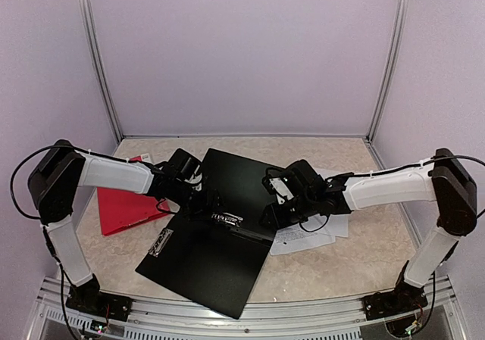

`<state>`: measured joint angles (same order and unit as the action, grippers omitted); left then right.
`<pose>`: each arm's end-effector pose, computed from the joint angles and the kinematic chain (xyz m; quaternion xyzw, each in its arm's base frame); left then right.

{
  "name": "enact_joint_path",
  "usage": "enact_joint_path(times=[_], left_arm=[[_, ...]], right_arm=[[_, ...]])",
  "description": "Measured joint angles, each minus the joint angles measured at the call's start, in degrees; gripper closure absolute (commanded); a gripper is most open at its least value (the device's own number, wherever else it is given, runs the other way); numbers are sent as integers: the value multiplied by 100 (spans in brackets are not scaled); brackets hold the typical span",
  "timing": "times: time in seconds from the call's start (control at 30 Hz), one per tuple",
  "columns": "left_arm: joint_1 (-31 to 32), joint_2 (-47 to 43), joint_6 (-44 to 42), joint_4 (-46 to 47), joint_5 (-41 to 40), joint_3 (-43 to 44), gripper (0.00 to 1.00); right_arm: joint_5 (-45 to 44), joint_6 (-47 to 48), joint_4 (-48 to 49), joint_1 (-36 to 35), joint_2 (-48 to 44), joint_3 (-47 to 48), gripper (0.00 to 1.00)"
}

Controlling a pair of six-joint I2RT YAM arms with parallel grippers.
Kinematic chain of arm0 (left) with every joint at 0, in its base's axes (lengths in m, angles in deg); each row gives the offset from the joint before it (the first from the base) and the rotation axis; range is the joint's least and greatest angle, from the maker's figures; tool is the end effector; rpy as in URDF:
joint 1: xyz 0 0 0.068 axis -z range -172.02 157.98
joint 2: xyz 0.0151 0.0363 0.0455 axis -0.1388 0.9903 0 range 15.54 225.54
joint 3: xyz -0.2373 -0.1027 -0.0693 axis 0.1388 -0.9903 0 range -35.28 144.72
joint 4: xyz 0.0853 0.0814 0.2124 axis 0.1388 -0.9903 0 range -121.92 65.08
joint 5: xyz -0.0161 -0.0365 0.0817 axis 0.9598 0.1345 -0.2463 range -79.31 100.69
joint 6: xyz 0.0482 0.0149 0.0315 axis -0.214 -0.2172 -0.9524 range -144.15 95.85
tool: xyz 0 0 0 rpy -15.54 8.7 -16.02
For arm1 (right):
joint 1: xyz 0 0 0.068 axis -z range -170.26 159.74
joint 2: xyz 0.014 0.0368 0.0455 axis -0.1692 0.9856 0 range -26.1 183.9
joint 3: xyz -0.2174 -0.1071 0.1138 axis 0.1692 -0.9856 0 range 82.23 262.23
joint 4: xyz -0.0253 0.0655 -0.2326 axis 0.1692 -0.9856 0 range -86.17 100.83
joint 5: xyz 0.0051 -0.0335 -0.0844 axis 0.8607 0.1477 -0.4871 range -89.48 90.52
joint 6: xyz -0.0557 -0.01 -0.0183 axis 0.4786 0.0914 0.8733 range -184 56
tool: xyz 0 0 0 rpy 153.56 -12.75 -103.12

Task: Put the files into the folder
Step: Open the spring clip on the folder.

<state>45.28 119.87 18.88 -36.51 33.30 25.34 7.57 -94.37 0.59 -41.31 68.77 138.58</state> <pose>0.2708 -0.2274 0.1580 0.0116 0.9377 -0.3316 0.1027 0.2050 0.2622 0.1899 -0.1889 0.9151 0.2729 0.2290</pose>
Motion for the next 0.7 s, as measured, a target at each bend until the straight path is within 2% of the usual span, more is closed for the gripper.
enact_joint_path(times=[0.33, 0.57, 0.7], left_arm=[[-155, -208, 7, 96, 7, -164, 28], [-271, -258, -116, 116, -13, -166, 28], [-299, -258, -153, 116, -44, -162, 29]], right_arm=[[876, -262, 1226, -61, 1388, 673, 60], [1139, -339, 1469, -72, 1801, 1128, 70], [1187, -367, 1456, -72, 1829, 1152, 72]])
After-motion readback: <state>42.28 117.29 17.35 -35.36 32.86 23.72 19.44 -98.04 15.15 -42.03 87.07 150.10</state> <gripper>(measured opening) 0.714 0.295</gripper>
